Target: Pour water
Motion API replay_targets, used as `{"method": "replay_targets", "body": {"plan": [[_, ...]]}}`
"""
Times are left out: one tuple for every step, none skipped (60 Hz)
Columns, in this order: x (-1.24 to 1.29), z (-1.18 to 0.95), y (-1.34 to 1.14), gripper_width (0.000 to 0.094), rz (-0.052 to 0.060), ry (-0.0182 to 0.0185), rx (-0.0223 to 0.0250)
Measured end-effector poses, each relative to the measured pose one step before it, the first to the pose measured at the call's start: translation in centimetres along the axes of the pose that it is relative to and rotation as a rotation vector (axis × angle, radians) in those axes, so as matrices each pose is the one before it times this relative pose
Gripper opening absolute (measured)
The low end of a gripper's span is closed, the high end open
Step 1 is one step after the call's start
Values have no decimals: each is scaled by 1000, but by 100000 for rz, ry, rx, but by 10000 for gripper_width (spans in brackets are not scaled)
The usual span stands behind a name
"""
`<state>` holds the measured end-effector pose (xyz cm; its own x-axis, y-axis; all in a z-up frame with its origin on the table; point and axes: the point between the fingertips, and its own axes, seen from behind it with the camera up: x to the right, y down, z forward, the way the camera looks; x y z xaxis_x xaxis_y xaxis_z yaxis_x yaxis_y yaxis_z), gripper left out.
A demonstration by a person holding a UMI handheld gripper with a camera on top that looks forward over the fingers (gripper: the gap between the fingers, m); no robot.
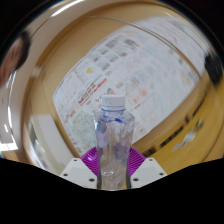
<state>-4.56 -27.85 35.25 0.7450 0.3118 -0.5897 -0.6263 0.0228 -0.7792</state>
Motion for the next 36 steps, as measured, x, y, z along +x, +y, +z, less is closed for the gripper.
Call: {"method": "replay_targets", "body": {"plan": [[474,-175,-618,318,-6191,1934,216],[1719,-351,-906,319,-5847,944,44],[865,53,-359,320,-5473,2271,578],[769,-189,-325,320,-5129,2252,214],[-306,-558,-191,318,-4778,3159,-180],[729,-213,139,318,-4831,1705,-799],[738,-170,371,318,-4755,1702,-1253],[821,-189,415,318,-4450,1803,-1355],[817,-109,513,318,-4161,2031,-1212],[827,-67,573,318,-3833,2003,-1284],[1671,458,1034,318,-3793,594,-1352],[1075,18,1186,319,-3653,1152,-1840],[746,1,1055,319,-3011,1284,-2195],[274,37,1064,318,-2634,1882,-2225],[671,32,1102,318,-2136,1305,-1863],[612,65,1148,319,-1684,1165,-2012],[487,69,1295,318,-1212,784,-2385],[413,113,1353,318,-684,407,-2606],[795,175,1516,319,-375,-247,-2387],[373,194,1281,317,-9,423,-2239],[640,619,1670,318,152,200,-1168],[334,173,1108,319,354,415,-1692],[205,-44,1011,318,456,600,-2012],[334,187,1080,318,197,461,-1688],[333,156,1010,320,-26,526,-1620],[325,213,980,318,-293,496,-1354],[324,181,850,318,-422,524,-1064],[275,204,797,319,-524,451,-935],[499,467,844,318,-855,113,-658],[99,20,778,318,-448,220,-1079],[39,555,947,319,-363,243,-654],[169,169,681,319,-268,295,-741],[133,171,615,319,-209,342,-509],[121,117,600,319,-104,211,-512],[71,180,612,318,73,8,-563],[65,120,601,320,201,-108,-715]]}}
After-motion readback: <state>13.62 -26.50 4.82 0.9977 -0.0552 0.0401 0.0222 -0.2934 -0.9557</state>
